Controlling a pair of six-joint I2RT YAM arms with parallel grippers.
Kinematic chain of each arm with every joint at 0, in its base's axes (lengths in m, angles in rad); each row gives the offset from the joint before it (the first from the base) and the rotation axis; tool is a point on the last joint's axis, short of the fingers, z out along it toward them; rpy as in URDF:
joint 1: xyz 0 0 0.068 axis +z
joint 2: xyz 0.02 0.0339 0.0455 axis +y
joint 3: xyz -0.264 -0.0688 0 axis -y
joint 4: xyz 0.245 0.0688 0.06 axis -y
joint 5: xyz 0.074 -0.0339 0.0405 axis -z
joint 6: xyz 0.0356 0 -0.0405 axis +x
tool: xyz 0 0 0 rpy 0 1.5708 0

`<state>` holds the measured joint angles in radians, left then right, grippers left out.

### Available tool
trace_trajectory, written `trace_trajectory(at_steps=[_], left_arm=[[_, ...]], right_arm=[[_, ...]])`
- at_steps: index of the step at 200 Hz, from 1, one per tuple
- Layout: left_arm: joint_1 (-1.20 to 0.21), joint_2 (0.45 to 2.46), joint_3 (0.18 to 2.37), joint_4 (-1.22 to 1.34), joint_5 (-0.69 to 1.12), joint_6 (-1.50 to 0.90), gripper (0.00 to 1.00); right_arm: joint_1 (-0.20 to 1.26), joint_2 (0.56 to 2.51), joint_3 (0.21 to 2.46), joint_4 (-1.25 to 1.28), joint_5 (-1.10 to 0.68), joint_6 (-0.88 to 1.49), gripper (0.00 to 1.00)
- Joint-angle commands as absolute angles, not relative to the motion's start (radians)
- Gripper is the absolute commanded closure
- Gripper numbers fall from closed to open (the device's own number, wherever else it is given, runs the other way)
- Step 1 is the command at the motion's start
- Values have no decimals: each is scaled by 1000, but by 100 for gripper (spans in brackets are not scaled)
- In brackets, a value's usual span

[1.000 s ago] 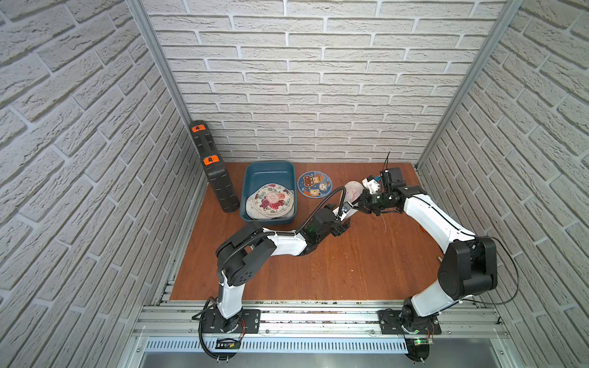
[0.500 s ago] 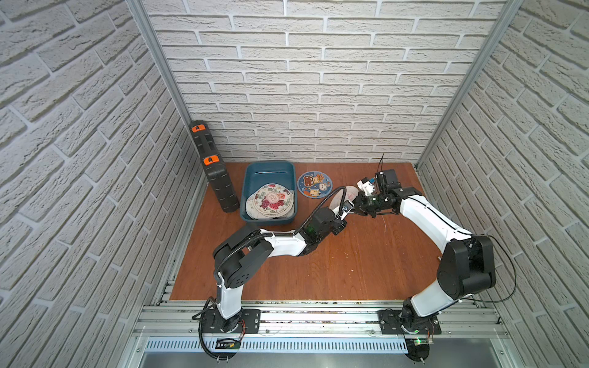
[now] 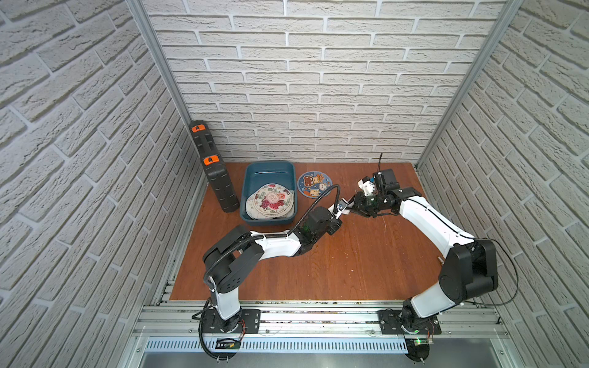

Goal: Put the coasters into the storage box
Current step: Pick up the coaster from the center of the board.

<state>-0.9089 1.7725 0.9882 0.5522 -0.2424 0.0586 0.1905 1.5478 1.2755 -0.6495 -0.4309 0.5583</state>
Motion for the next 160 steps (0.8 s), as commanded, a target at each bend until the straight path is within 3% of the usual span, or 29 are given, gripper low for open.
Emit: trace_trajectory(at_steps=[1,63,160], left_arm=[[-870,1694,987,530,-320,60,100],[-736,1575,1041,332,-361,63,100],[-420,1629,1207,10,-486,-18,100]], right_arm=[[175,1481,1311,-697,-209,538,56],[170,1418,1301,-715,-48,529,42],[170,1540,1287,-683,-121,512,41]])
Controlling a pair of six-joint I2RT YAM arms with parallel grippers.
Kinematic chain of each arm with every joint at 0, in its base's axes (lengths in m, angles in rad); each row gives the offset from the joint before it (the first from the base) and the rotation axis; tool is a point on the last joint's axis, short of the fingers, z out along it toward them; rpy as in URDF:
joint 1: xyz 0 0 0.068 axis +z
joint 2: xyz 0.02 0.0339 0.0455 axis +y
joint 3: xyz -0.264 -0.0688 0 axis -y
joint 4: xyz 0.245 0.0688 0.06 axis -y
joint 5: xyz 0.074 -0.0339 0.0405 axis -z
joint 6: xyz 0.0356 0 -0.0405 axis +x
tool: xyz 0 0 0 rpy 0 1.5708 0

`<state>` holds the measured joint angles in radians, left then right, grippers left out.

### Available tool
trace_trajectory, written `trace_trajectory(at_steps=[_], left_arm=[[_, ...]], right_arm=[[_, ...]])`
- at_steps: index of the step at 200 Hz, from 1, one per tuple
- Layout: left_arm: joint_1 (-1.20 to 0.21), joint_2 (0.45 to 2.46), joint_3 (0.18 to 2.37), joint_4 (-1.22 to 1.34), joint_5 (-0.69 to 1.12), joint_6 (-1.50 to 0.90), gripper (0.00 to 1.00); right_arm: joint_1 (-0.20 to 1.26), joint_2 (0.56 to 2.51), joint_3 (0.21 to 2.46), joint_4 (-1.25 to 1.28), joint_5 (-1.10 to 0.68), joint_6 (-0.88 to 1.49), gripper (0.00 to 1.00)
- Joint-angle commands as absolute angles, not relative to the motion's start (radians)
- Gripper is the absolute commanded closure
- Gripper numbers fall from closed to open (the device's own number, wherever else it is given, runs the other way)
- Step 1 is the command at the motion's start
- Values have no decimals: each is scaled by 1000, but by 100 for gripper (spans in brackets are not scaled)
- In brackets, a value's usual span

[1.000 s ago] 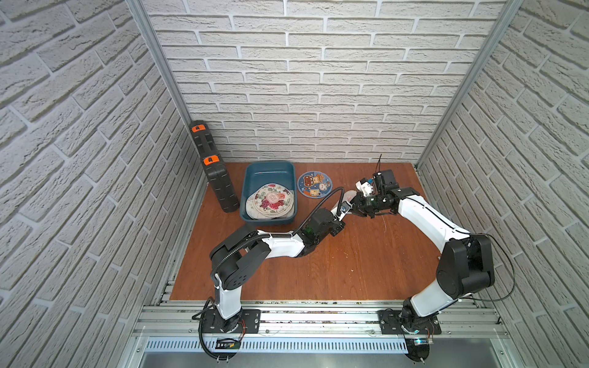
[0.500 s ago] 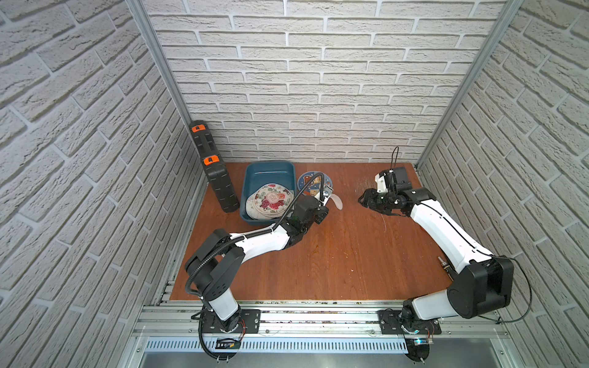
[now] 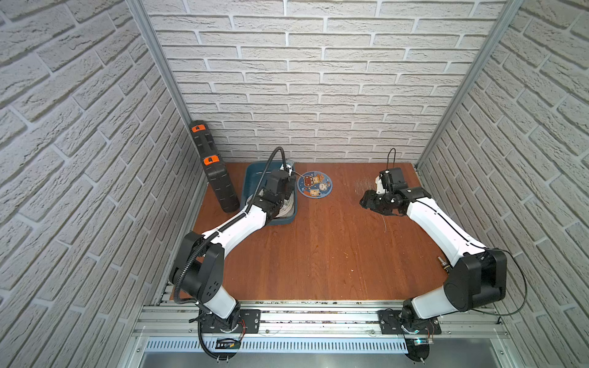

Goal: Put the coasters into the storage box
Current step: Pick up the coaster from the center of the board, then place the coaster in the storage box.

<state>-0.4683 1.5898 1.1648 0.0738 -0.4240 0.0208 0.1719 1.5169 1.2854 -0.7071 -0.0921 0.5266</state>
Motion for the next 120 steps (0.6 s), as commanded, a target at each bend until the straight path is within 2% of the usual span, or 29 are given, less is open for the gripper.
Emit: trace_trajectory(at_steps=[1,81,120], left_arm=[[-418,1632,1209,8,-489,-19,100],[-401,1887,1284,-181,-468,-143,100],[-422,1926,1275,-221,-449,-163,100]], right_arm=[[170,1542,1289,-683,-122,512,41],[173,1615,1313,-664,-182,525,41],[173,1628,1315,-658,-194,528,42]])
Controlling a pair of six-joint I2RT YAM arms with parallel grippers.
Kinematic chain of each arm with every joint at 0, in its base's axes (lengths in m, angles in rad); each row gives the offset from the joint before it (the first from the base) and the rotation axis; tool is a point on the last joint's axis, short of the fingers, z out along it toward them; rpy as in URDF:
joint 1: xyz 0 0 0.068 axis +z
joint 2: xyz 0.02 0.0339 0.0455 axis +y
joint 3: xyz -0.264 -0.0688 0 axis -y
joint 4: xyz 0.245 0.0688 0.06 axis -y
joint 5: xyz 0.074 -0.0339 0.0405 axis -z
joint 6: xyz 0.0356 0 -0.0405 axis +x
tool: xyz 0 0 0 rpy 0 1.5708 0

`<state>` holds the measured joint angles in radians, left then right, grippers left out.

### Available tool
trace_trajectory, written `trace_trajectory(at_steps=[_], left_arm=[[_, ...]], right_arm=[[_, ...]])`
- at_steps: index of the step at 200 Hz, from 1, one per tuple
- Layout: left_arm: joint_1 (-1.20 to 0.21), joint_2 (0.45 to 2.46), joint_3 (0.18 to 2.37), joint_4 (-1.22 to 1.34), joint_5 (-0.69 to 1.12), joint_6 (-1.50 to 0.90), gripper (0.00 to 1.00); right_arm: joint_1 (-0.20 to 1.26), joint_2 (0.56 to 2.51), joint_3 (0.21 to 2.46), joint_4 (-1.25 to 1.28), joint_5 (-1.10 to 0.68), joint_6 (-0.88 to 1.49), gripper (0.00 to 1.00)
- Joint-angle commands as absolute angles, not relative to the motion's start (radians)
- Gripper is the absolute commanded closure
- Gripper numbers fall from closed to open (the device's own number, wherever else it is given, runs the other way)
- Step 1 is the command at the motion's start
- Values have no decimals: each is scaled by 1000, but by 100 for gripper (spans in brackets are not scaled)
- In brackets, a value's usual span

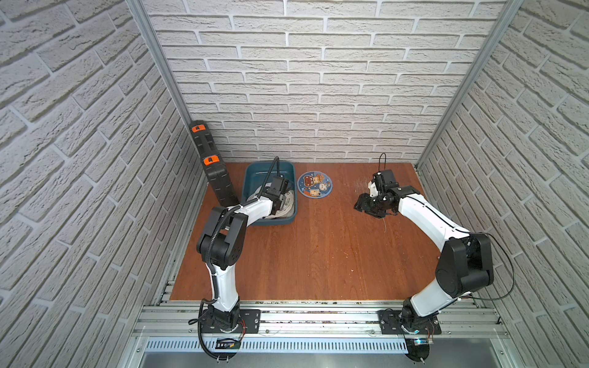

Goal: Put the coasters into the storage box
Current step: Place the coaster in the storage box.

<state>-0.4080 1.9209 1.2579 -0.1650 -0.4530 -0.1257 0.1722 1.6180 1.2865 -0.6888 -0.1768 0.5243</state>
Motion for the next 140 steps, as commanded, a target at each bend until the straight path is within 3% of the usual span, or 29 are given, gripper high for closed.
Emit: trace_trajectory(at_steps=[1,41,67,85,118,140], left_arm=[[-422,1926,1274,-222,-448,-164,100],[-426,1930,1263,-277,-439,-209,100],[-431,1903,1238,-279,-422,-231,75],[-436,1877,1233,-281,-405,-245,52],[-453,1818,1226,-269,-390,-269,19],[-471,1773,1218,-239,-375,-278,5]], right_arm=[[173,1629,1315,-658,-194,528,42],[175,1639,1310,-644,-216,534,42],[176,1650,1315,-640,-221,535,42],[176,1664,1321,-633,-231,540,42],[178,1710,1353,-627,-252,550,42],[179,1744,1375,-605,-278,563,43]])
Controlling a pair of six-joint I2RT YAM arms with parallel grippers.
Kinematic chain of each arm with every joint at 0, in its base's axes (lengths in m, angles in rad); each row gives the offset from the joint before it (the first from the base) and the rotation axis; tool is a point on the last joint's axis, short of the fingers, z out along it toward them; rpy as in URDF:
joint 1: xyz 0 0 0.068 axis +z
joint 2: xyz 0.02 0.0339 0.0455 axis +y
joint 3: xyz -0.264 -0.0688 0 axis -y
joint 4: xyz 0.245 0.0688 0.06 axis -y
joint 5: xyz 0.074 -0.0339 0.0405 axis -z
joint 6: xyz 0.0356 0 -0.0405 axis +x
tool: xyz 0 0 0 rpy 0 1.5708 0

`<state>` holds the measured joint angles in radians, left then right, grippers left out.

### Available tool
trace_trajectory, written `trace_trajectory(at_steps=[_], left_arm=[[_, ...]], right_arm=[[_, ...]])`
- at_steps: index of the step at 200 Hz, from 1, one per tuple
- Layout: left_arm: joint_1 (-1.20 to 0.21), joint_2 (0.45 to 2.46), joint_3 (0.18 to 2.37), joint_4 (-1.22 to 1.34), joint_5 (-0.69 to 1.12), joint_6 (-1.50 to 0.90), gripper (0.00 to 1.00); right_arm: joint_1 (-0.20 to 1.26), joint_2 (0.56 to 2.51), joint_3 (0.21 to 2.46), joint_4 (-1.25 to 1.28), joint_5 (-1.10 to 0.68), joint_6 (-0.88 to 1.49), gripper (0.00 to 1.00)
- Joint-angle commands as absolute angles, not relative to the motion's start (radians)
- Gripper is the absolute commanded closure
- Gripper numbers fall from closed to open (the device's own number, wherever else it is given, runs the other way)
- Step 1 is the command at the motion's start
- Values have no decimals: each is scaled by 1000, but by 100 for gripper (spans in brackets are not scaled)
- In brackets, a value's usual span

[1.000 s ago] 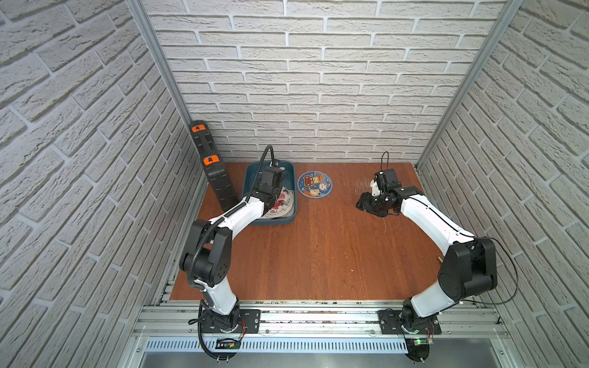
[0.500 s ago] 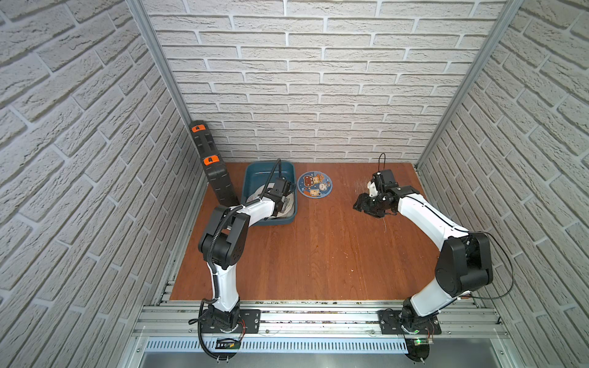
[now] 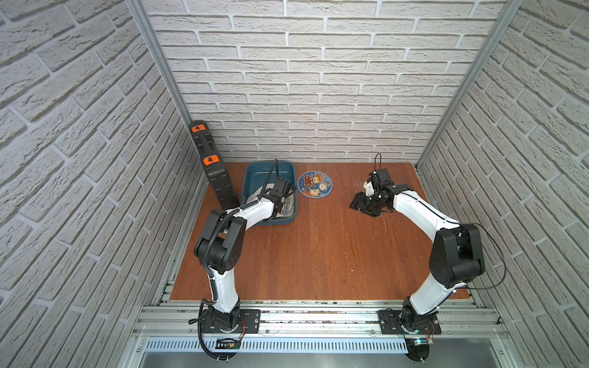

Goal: Put the coasters into the storage box
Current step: Place the coaster in the storage box.

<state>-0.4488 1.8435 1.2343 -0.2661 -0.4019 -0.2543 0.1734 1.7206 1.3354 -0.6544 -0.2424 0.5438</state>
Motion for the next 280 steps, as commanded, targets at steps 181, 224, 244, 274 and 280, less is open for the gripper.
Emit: trace_trajectory(at_steps=[181,224,244,274,280], left_arm=[[-609,2207,1710,-154,-132,-389,5],[-597,2318,1788,-103,-141,-398,5],[-581,2345,1795,-60,-141,-429,5],[-552,2385,1802,-19,-121,-502,5],[-548,2393,1804,-14,-116,-514,5]], right_arm=[[179,2121,1574,-277,-306,826,53],[178,2198,1623,-207,-281,870,53],[178,2245,1655,-185,-283,891,53],[178,2316,1696,-134,-296,927,53],[179,2333,1708,-130,-301,932,53]])
